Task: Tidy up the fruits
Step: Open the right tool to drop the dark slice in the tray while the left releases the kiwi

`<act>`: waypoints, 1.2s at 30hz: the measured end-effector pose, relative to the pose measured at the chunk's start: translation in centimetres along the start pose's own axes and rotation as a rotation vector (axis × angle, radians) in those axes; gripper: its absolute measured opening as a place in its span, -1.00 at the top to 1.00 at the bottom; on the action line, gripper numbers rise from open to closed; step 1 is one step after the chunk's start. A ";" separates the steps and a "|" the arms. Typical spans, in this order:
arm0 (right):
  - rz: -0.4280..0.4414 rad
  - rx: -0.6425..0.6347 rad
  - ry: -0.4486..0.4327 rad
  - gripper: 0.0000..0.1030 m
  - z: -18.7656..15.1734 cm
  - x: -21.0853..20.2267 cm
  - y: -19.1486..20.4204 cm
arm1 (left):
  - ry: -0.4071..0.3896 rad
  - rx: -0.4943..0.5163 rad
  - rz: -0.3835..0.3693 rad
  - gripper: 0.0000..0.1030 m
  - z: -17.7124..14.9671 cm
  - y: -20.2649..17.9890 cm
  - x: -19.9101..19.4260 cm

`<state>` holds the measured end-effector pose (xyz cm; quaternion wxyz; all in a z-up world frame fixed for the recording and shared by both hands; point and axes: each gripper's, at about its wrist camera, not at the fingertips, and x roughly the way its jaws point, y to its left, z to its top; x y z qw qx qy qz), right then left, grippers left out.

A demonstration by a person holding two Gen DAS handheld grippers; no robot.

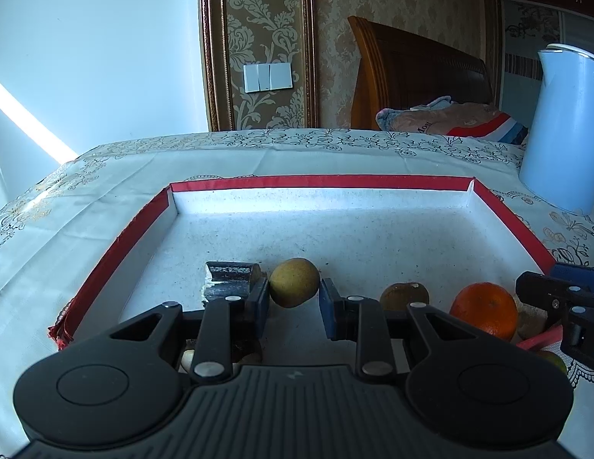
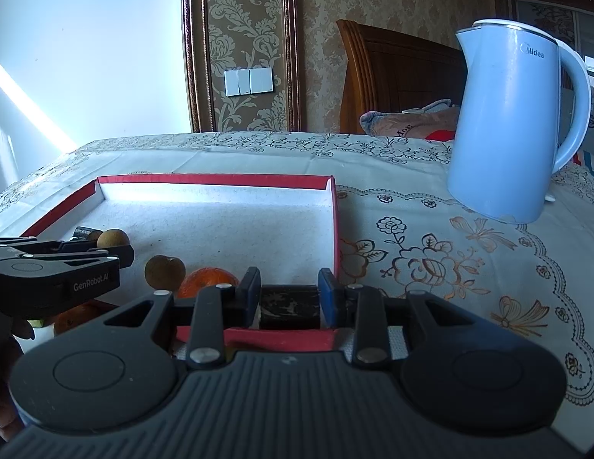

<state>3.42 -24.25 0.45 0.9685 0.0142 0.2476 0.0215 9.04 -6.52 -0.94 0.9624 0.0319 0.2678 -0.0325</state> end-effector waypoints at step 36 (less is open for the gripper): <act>0.049 0.338 -0.147 0.25 0.3 -1.4 -5.6 | -0.045 -0.109 -0.018 0.46 0.2 2.4 -1.6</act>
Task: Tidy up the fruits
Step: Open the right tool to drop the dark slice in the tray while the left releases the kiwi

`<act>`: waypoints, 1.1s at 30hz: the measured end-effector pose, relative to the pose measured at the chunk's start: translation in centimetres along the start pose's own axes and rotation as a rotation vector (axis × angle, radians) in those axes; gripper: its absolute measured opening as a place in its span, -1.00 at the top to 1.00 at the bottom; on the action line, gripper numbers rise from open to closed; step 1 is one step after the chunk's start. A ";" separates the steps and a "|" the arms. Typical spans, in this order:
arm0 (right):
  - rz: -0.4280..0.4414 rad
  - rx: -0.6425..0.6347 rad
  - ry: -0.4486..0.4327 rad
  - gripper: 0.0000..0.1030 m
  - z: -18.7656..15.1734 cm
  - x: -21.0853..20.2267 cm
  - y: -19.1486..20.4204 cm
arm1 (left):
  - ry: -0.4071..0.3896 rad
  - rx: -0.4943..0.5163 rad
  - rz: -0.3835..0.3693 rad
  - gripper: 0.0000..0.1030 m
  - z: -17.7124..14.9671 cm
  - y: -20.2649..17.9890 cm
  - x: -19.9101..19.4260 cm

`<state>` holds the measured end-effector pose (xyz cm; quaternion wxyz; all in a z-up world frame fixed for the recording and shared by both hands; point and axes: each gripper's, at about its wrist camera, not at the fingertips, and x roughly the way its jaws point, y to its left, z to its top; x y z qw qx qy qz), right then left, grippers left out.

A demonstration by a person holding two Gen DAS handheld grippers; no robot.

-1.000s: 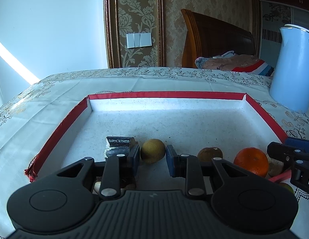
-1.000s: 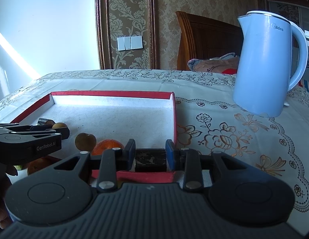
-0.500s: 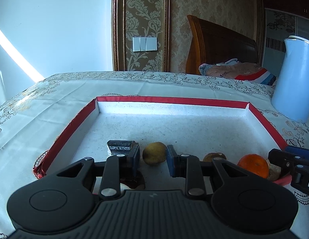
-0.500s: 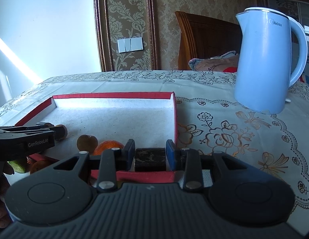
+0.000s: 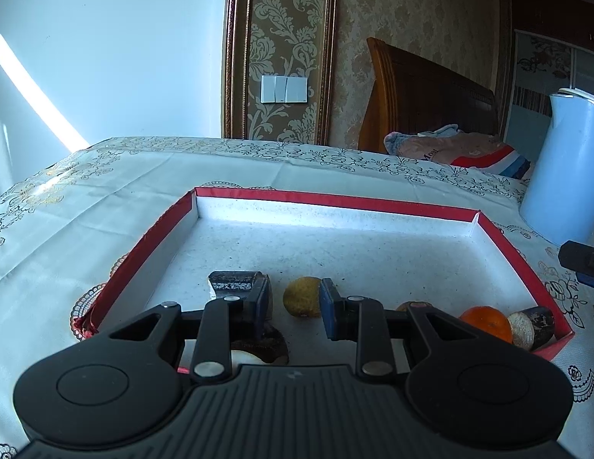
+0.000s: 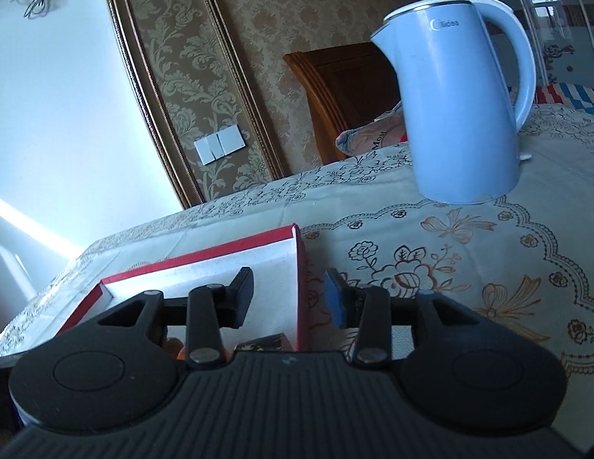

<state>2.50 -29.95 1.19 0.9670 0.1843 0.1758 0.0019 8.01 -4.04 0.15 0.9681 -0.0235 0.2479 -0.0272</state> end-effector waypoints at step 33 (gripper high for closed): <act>0.100 -0.091 0.029 0.04 -2.4 -4.7 1.4 | -0.024 -0.164 0.019 0.45 -3.1 8.5 -7.0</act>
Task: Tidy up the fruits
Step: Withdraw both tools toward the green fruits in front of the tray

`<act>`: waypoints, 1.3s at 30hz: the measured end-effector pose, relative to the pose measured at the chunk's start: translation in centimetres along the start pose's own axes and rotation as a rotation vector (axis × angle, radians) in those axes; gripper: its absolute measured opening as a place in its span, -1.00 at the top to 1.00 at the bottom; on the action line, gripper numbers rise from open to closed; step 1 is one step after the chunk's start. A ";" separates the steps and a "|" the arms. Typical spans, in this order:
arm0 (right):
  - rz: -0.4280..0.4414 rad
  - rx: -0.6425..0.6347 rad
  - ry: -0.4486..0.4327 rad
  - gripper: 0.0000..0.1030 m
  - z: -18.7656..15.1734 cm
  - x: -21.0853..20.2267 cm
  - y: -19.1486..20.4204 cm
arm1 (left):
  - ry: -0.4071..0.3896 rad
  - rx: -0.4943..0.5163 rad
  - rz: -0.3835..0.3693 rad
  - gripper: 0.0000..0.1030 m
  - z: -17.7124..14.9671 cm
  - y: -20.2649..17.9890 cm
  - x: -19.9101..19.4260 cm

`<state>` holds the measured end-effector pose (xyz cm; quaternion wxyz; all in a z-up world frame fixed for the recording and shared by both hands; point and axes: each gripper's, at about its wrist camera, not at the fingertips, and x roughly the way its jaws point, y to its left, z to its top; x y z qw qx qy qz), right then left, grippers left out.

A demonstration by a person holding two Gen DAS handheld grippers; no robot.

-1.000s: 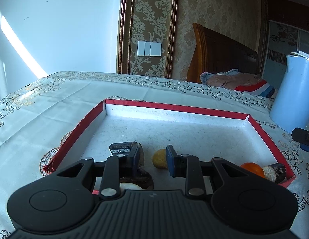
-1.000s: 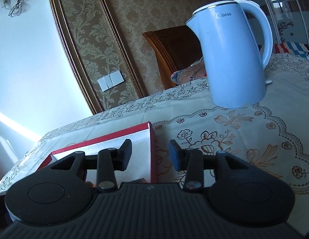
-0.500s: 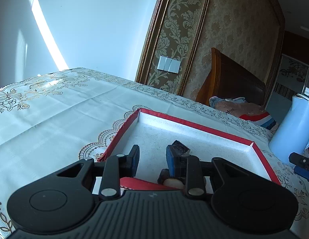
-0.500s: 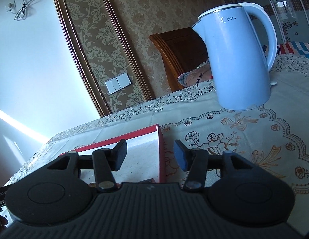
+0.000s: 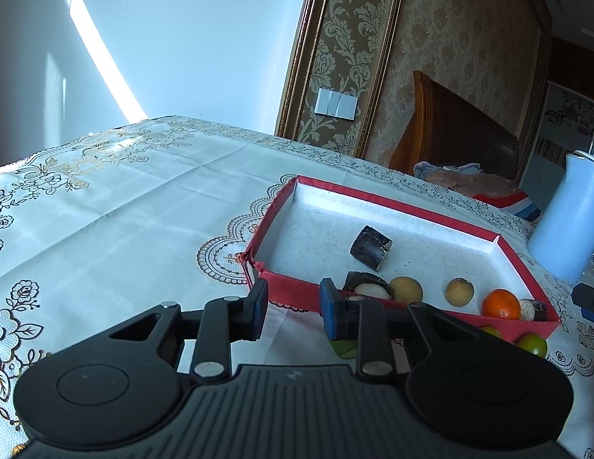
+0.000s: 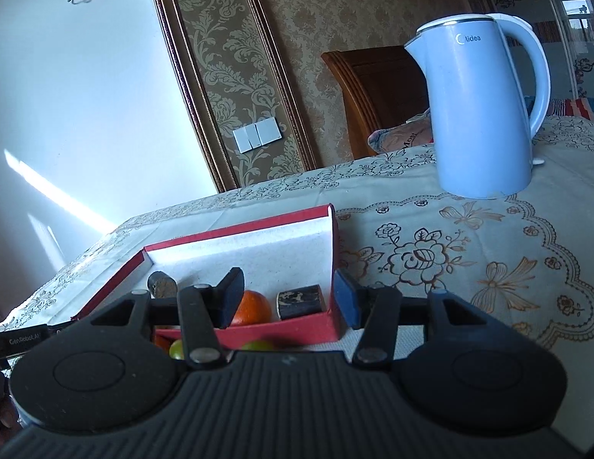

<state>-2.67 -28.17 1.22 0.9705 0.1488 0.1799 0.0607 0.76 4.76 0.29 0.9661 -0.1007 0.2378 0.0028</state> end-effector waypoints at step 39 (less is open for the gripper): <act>-0.092 -0.189 0.102 0.04 -2.9 -0.5 3.7 | -0.029 0.055 0.076 -0.35 -0.7 -1.0 -0.4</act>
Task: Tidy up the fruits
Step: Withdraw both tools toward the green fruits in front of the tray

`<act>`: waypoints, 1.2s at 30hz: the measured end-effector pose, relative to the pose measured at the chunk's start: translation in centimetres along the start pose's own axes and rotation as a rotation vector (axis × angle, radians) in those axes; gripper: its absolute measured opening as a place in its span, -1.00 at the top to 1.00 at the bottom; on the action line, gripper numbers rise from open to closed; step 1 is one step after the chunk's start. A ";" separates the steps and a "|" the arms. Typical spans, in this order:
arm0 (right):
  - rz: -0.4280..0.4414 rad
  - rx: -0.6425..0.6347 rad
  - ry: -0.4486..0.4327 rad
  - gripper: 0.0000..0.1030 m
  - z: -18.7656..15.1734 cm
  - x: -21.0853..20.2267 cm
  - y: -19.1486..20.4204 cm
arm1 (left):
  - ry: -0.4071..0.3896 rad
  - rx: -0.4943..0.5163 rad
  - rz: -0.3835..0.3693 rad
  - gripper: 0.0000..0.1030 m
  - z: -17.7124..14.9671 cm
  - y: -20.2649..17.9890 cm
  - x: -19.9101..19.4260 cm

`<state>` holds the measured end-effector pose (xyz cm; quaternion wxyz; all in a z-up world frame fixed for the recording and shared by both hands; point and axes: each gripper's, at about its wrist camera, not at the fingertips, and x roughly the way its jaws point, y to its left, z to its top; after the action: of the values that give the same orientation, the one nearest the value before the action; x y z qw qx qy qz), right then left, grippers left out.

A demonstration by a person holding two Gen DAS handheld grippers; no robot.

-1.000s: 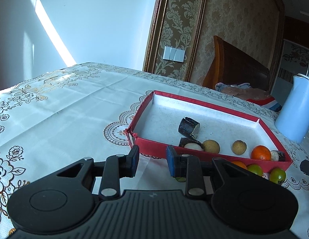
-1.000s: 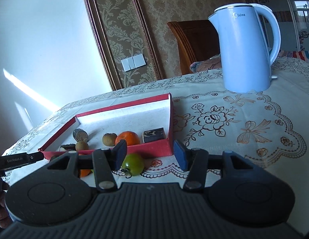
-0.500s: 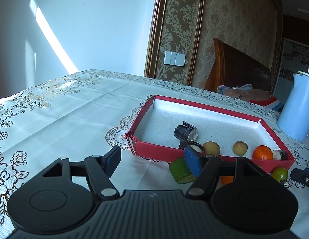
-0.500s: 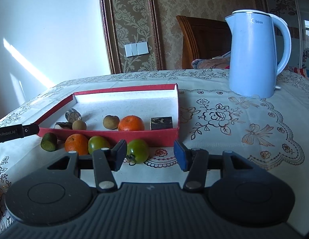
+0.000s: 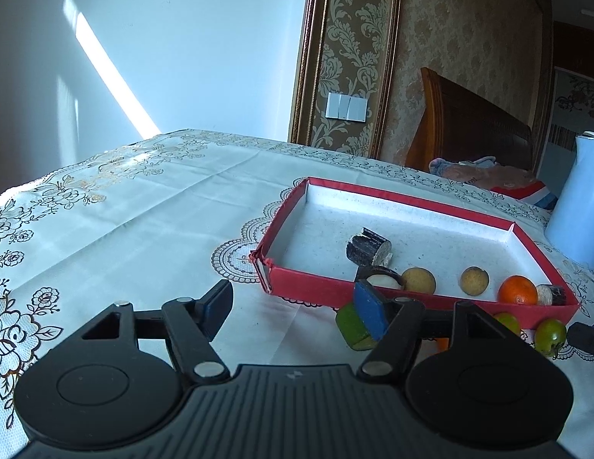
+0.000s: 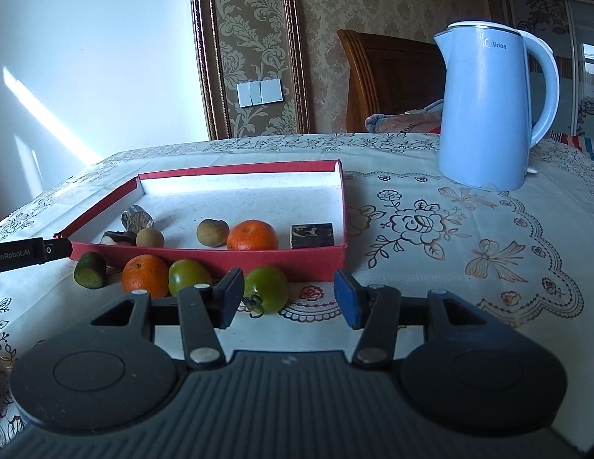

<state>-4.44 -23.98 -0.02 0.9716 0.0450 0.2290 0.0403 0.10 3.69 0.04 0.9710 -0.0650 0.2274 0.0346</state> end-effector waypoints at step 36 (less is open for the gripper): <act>0.040 -0.023 0.147 0.16 0.9 4.0 1.0 | 0.049 -0.056 -0.025 -0.36 0.0 1.1 0.7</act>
<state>-0.51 -22.69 -0.89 0.9516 0.0355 0.2981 0.0654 0.64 4.81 -0.37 0.9633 -0.0960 0.2492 0.0270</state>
